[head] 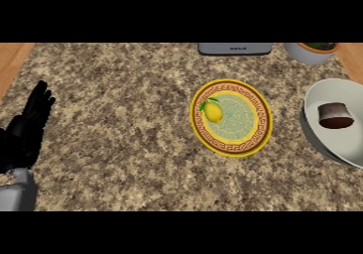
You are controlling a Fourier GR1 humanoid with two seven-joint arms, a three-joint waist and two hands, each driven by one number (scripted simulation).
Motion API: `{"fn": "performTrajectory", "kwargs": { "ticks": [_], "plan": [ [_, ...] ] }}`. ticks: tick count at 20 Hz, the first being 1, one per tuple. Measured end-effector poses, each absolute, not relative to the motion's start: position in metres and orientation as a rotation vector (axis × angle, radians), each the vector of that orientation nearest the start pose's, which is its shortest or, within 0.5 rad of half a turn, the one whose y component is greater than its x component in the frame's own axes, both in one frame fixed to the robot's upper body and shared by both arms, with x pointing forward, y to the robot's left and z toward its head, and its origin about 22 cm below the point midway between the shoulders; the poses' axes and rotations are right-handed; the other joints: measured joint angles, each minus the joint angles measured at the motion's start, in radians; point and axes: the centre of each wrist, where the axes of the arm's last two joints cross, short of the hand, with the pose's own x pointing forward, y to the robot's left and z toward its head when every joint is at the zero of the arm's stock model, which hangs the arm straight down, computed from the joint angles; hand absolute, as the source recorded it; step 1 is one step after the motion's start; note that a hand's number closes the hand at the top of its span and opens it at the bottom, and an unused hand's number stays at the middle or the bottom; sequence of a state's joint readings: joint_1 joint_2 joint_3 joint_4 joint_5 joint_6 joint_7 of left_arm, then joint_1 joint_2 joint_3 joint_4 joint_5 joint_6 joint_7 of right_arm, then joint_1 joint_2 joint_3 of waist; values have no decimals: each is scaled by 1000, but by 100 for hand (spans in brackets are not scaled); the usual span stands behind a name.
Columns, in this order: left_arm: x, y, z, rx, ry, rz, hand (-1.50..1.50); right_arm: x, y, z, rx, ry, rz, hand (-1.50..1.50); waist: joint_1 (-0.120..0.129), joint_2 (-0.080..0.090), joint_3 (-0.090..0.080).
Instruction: Pick the cupcake from the plate and place it in the bowl
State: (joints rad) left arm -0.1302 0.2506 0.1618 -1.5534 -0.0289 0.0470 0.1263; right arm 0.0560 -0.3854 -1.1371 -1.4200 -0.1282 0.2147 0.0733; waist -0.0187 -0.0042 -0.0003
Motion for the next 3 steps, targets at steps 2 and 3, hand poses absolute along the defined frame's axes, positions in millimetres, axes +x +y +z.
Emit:
{"fn": "performTrajectory", "kwargs": {
  "ticks": [2,3],
  "plan": [
    [271,306,53,346,-1564,-54,0,67,-532,75,-837,-1487,-624,-150,4,1,0],
    [270,305,54,345,-1565,-52,0,59,-533,78,-827,-1504,-625,-150,5,1,0]
  ]
}}
